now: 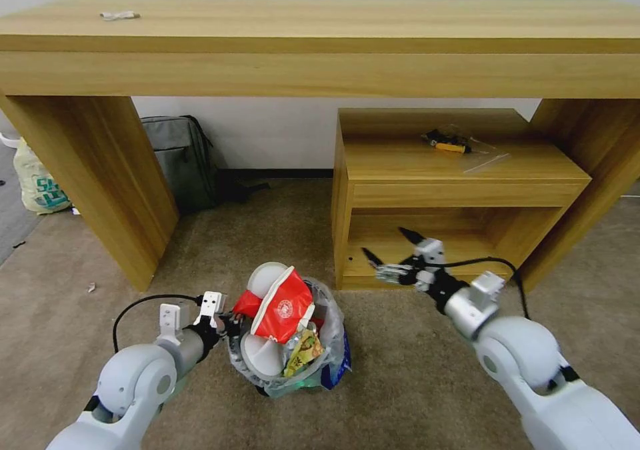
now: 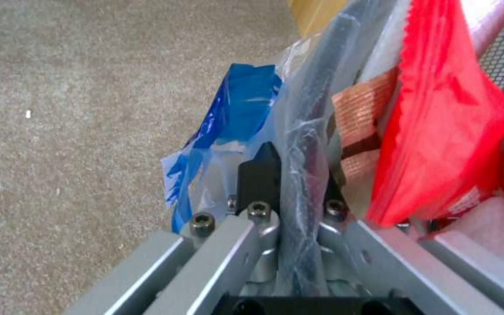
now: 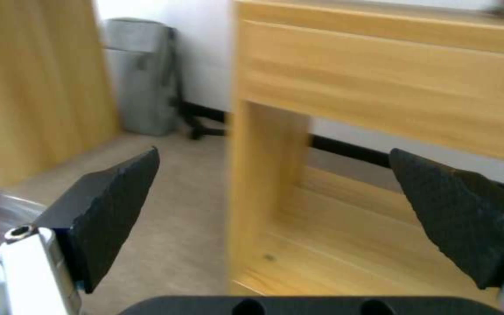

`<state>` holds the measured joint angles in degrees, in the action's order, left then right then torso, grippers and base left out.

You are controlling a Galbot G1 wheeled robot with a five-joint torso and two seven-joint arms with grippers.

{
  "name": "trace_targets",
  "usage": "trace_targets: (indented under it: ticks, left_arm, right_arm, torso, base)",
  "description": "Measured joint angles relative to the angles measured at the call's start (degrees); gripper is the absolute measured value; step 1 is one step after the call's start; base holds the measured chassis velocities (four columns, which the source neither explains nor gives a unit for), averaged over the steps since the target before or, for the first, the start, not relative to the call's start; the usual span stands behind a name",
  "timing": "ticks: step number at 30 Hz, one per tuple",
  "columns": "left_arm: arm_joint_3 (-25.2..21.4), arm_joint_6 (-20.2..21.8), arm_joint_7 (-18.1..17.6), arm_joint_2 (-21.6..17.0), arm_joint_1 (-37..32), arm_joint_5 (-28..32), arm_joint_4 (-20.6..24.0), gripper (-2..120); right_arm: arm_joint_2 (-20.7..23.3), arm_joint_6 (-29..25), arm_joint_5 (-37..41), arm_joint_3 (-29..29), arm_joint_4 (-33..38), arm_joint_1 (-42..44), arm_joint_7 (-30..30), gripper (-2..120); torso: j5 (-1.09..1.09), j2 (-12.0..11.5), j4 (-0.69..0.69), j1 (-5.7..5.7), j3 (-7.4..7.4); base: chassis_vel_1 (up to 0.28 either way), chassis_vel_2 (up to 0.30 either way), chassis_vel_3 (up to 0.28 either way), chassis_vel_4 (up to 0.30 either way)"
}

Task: Pick up the trash bin and place the garbage on the floor into it.

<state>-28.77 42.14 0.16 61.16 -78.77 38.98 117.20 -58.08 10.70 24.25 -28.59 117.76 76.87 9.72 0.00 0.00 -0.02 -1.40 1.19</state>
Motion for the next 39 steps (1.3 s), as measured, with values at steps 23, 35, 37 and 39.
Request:
trace_targets:
  ticks: [23, 35, 37, 39]
  left_arm:
    - [-4.02, -0.01, -1.16, -3.93, 1.01, 3.20, -2.50, 0]
    - [-4.48, 0.00, -3.57, -3.81, 2.75, 5.80, -7.06, 0]
    - [-4.53, 0.00, -3.76, -3.63, 2.91, 5.81, -8.22, 0]
    - [-4.53, 0.00, -3.77, -3.58, 2.96, 5.81, -8.50, 0]
  right_arm:
    - [-13.39, -18.88, -13.35, -10.95, -7.87, 17.73, 1.80, 100]
    - [-13.51, -19.03, -12.86, -10.12, -8.95, 16.08, 1.84, 100]
    - [-13.53, -18.95, -12.63, -10.04, -9.01, 15.81, 1.83, 100]
    - [-13.56, -18.90, -12.50, -10.02, -9.04, 15.68, 1.82, 100]
  torso:
    - [0.00, 0.00, -0.01, 0.00, 0.00]
    - [-0.01, 0.00, 0.00, 0.00, 0.01]
    - [-0.01, 0.00, 0.00, 0.00, 0.01]
    - [-0.01, 0.00, 0.00, 0.00, 0.01]
  base:
    - [0.000, 0.000, 0.000, 0.000]
    - [0.000, 0.000, 0.000, 0.000]
    - [0.000, 0.000, 0.000, 0.000]
    - [0.000, 0.000, 0.000, 0.000]
